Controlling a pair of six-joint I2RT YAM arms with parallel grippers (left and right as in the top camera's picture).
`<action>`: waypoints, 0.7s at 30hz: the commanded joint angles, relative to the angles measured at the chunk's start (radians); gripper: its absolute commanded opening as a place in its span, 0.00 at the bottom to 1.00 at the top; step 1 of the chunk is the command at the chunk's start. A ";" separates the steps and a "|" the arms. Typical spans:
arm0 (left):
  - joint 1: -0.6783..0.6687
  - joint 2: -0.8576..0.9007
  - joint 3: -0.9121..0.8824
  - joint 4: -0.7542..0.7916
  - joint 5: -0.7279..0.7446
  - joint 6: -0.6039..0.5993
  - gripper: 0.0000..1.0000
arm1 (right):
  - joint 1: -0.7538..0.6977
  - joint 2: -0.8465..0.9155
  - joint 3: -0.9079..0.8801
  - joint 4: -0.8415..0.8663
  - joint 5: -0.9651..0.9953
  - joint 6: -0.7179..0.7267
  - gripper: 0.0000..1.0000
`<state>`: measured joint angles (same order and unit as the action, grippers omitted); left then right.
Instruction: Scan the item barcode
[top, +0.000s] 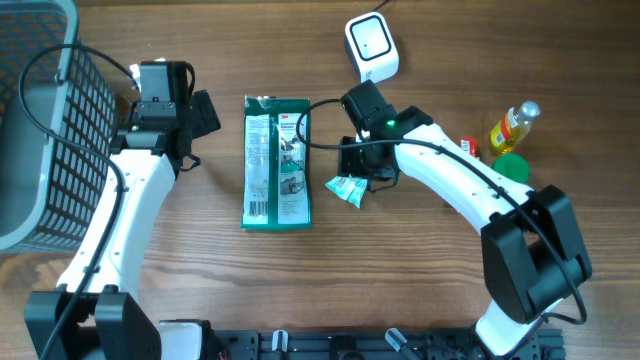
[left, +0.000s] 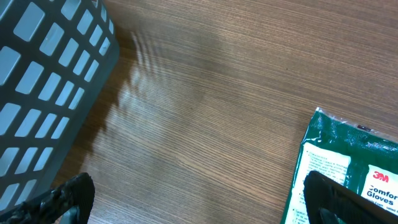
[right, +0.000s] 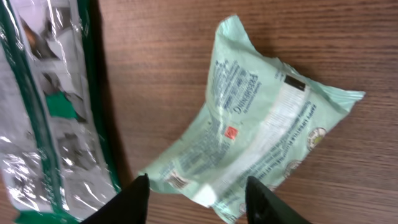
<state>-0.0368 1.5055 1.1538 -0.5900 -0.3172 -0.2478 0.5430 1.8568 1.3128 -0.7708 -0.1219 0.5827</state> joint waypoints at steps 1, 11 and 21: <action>0.005 -0.001 0.011 0.003 -0.009 0.009 1.00 | -0.041 -0.059 0.045 -0.032 0.009 -0.111 0.54; 0.005 -0.001 0.011 0.003 -0.009 0.009 1.00 | -0.240 -0.142 0.053 -0.109 -0.262 -0.237 0.57; 0.005 -0.001 0.011 0.003 -0.009 0.009 1.00 | -0.297 -0.139 0.010 -0.107 -0.377 -0.320 0.57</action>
<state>-0.0372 1.5051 1.1538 -0.5900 -0.3172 -0.2478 0.2470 1.7164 1.3548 -0.8898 -0.4507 0.2958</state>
